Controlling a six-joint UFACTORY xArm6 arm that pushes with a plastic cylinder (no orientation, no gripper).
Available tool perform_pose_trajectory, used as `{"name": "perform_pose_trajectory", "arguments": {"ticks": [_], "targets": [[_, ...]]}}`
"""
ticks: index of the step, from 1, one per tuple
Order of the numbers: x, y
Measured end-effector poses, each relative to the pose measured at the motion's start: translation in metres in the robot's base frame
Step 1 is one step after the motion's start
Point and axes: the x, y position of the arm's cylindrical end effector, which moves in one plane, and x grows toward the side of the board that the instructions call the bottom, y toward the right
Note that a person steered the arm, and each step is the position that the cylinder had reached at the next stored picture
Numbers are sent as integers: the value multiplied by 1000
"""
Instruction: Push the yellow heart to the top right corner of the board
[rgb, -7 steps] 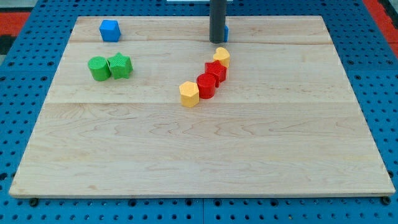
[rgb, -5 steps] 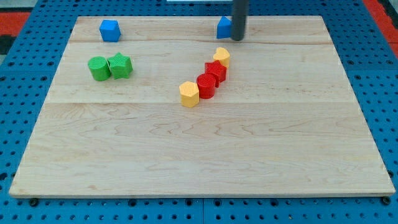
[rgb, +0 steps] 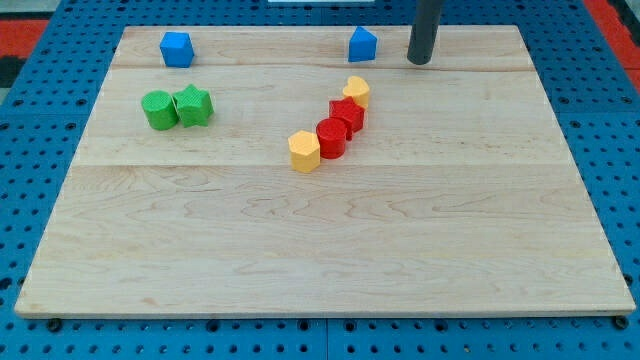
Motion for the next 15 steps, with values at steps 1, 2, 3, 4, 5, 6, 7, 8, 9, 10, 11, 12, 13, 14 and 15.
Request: {"name": "perform_pose_trajectory", "arguments": {"ticks": [1,2,3,4,5,6,7,8,9,10,11,12,13,14,15], "targets": [[13,-16],[44,-71],[62,-145],[75,-219],[113,-232],[114,-183],[86,-154],[81,-109],[93,-90],[100,-54],[72,-18],[66,27],[91,32],[92,50],[69,53]]}}
